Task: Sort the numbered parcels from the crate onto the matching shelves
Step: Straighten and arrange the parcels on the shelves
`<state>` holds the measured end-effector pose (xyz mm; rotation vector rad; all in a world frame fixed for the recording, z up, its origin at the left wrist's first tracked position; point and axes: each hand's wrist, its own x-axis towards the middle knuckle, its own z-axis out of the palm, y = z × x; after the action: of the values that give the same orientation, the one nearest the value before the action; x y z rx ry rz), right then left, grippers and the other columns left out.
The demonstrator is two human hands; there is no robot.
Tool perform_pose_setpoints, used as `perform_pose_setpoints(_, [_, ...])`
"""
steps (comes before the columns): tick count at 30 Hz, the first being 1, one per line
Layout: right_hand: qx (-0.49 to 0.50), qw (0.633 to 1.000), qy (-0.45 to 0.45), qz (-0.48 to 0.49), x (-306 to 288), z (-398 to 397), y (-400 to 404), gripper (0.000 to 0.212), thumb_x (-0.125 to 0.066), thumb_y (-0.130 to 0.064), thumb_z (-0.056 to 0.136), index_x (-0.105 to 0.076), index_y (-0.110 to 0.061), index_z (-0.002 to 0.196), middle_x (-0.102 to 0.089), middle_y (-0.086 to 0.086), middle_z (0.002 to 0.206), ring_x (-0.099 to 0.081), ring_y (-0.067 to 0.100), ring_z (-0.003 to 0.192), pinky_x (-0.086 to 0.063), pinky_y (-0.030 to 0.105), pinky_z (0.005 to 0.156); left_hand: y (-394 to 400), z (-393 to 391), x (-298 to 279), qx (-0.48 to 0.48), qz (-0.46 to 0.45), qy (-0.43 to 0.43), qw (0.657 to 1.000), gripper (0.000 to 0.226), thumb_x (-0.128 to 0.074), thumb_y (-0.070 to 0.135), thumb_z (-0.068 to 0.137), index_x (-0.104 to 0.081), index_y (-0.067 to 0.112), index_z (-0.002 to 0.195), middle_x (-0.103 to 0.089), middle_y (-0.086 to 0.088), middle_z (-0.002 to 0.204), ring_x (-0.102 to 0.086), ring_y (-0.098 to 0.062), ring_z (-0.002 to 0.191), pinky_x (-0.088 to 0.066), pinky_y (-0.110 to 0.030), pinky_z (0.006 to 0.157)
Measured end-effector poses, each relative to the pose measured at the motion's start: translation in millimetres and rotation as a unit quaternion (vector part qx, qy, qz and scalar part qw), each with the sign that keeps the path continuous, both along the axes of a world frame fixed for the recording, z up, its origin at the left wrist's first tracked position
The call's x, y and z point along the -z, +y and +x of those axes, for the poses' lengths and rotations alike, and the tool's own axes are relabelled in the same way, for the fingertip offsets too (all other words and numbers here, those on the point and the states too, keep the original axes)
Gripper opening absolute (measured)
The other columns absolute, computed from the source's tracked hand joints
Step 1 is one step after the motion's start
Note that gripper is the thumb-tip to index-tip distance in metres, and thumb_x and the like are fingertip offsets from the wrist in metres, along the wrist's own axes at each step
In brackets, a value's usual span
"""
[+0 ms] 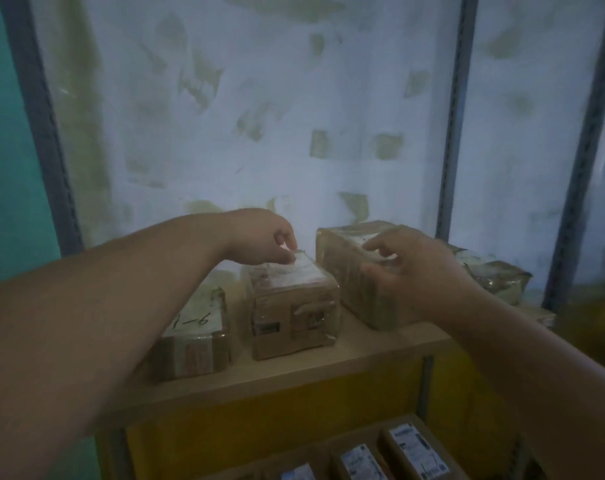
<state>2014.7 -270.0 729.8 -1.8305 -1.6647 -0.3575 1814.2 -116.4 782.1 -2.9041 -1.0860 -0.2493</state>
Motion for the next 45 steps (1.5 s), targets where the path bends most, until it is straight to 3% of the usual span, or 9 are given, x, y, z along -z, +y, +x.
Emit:
perform_pose_setpoints(4, [0.058,0.998,0.009,-0.011,-13.0,52.9,-12.1,0.04,-0.074,-0.043,0.087,-0.066,-0.031,0.124,-0.061,-0.006,0.128,-0.053,0.008,0.104,-0.046,0.028,0.088,-6.1,38.6,-4.5,0.04,-0.012,-0.032,0.999,0.038,-0.058,0.046,0.095,-0.06,0.029,0.129,-0.062,0.007,0.127,-0.057,-0.012,0.112,-0.041,-0.029,0.088])
perform_pose_setpoints(10, [0.061,0.989,0.02,-0.136,-21.2,105.8,8.9,0.059,-0.069,-0.055,0.087,-0.054,-0.034,0.14,-0.053,-0.006,0.144,-0.05,0.017,0.124,-0.041,0.029,0.093,0.6,96.6,-7.0,0.01,-0.003,0.002,1.0,0.054,-0.046,0.061,0.095,-0.05,0.033,0.141,-0.05,0.003,0.145,-0.045,-0.019,0.132,-0.033,-0.036,0.106])
perform_pose_setpoints(14, [0.028,0.993,-0.01,-0.116,-14.8,116.0,20.7,0.045,-0.071,-0.046,0.088,-0.065,-0.029,0.129,-0.064,-0.003,0.127,-0.058,0.016,0.109,-0.048,0.028,0.087,-0.2,113.7,-5.9,-0.018,-0.034,0.027,0.999,0.051,-0.05,0.067,0.089,-0.061,0.038,0.13,-0.058,0.007,0.135,-0.054,-0.016,0.119,-0.04,-0.037,0.101])
perform_pose_setpoints(17, [0.034,0.992,-0.058,-0.105,-11.4,125.4,22.8,0.055,-0.07,-0.055,0.085,-0.061,-0.032,0.134,-0.06,-0.002,0.133,-0.054,0.02,0.118,-0.049,0.036,0.097,-1.1,117.3,-2.7,-0.03,-0.057,-0.01,0.998,0.046,-0.059,0.069,0.082,-0.067,0.038,0.116,-0.064,0.012,0.112,-0.061,-0.01,0.101,-0.047,-0.035,0.091])
perform_pose_setpoints(23, [-0.009,0.995,0.056,-0.088,-6.7,140.6,17.7,0.038,-0.075,-0.044,0.085,-0.068,-0.033,0.121,-0.067,-0.004,0.119,-0.057,0.012,0.095,-0.051,0.029,0.083,-9.2,113.8,-2.5,-0.046,-0.045,-0.002,0.998,0.051,-0.063,0.063,0.083,-0.064,0.034,0.125,-0.062,0.009,0.126,-0.055,-0.013,0.116,-0.041,-0.04,0.107])
perform_pose_setpoints(30, [0.004,0.997,0.036,-0.072,-5.2,115.4,8.9,0.038,-0.075,-0.045,0.085,-0.07,-0.031,0.119,-0.066,-0.001,0.122,-0.052,0.011,0.094,-0.045,0.026,0.079,-9.4,91.3,-4.4,-0.04,-0.063,0.003,0.997,0.046,-0.064,0.064,0.082,-0.064,0.04,0.122,-0.064,0.016,0.122,-0.057,-0.009,0.114,-0.04,-0.042,0.109])
perform_pose_setpoints(36, [0.017,0.996,0.044,-0.082,-2.9,114.1,0.7,0.044,-0.072,-0.043,0.088,-0.064,-0.032,0.13,-0.063,-0.005,0.129,-0.053,0.01,0.101,-0.044,0.026,0.085,-2.1,100.5,-8.9,-0.027,-0.053,0.014,0.998,0.04,-0.063,0.062,0.084,-0.065,0.037,0.116,-0.06,0.013,0.119,-0.053,-0.013,0.116,-0.039,-0.041,0.107])
perform_pose_setpoints(39, [0.025,0.995,0.068,-0.069,-1.6,135.4,-16.6,0.046,-0.063,-0.038,0.096,-0.052,-0.035,0.14,-0.058,-0.007,0.138,-0.055,0.011,0.113,-0.042,0.026,0.093,-2.6,114.4,-13.2,-0.016,0.007,0.021,1.0,0.041,-0.057,0.064,0.087,-0.067,0.031,0.108,-0.061,0.01,0.112,-0.055,-0.013,0.105,-0.043,-0.035,0.094])
perform_pose_setpoints(45, [0.128,0.987,0.044,-0.081,2.4,196.3,-50.1,0.034,-0.064,-0.025,0.096,-0.063,-0.027,0.13,-0.055,-0.005,0.136,-0.053,0.015,0.12,-0.046,0.036,0.105,-25.3,195.1,-21.6,0.083,0.042,0.029,0.995,0.038,-0.056,0.057,0.092,-0.064,0.03,0.117,-0.062,0.011,0.114,-0.056,-0.01,0.103,-0.044,-0.03,0.087])
